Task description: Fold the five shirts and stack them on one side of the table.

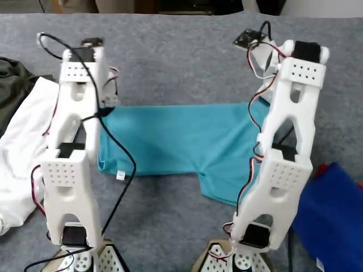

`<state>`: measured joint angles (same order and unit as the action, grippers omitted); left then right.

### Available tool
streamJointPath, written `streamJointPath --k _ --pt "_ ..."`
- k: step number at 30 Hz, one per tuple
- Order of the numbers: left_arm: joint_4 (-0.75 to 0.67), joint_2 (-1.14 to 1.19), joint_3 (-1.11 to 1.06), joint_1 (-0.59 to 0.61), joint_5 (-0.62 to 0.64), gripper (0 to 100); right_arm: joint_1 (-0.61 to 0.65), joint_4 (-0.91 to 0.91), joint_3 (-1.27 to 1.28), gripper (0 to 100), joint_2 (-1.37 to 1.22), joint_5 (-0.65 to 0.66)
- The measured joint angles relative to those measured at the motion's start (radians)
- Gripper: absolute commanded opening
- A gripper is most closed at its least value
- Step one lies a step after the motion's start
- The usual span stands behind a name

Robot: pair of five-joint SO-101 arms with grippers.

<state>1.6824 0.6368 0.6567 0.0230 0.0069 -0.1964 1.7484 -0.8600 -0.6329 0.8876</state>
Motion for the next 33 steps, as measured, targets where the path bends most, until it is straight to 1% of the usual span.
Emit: streamJointPath --k 4,9,12,17,20,23,28,30,33 --pt "0.031 0.0 0.0 -0.057 0.0 2 -0.025 0.002 0.061 0.5 0.061 0.0" --pt "0.037 0.0 -0.005 -0.106 -0.017 2 -0.035 -0.015 0.265 0.5 0.166 0.0" --pt "0.041 -0.046 -0.075 -0.129 -0.023 2 -0.034 -0.107 0.448 0.5 0.282 -0.031" --pt "0.018 -0.218 -0.253 -0.126 -0.031 2 -0.034 -0.376 0.865 0.6 0.532 -0.095" --pt "-0.06 -0.308 -0.407 -0.095 -0.061 2 -0.034 -0.549 1.112 0.6 0.641 -0.14" --pt "-0.158 -0.381 -0.588 -0.084 -0.074 2 -0.034 -0.655 1.263 0.6 0.664 -0.153" --pt "-0.341 -0.466 -0.899 -0.087 -0.084 2 -0.034 -0.77 1.312 0.7 0.649 -0.187" --pt "-0.431 -0.477 -1.011 -0.087 -0.084 2 -0.034 -0.818 1.312 0.6 0.608 -0.187" --pt "-0.526 -0.493 -1.132 -0.081 -0.084 2 -0.034 -0.858 1.312 0.6 0.531 -0.18"
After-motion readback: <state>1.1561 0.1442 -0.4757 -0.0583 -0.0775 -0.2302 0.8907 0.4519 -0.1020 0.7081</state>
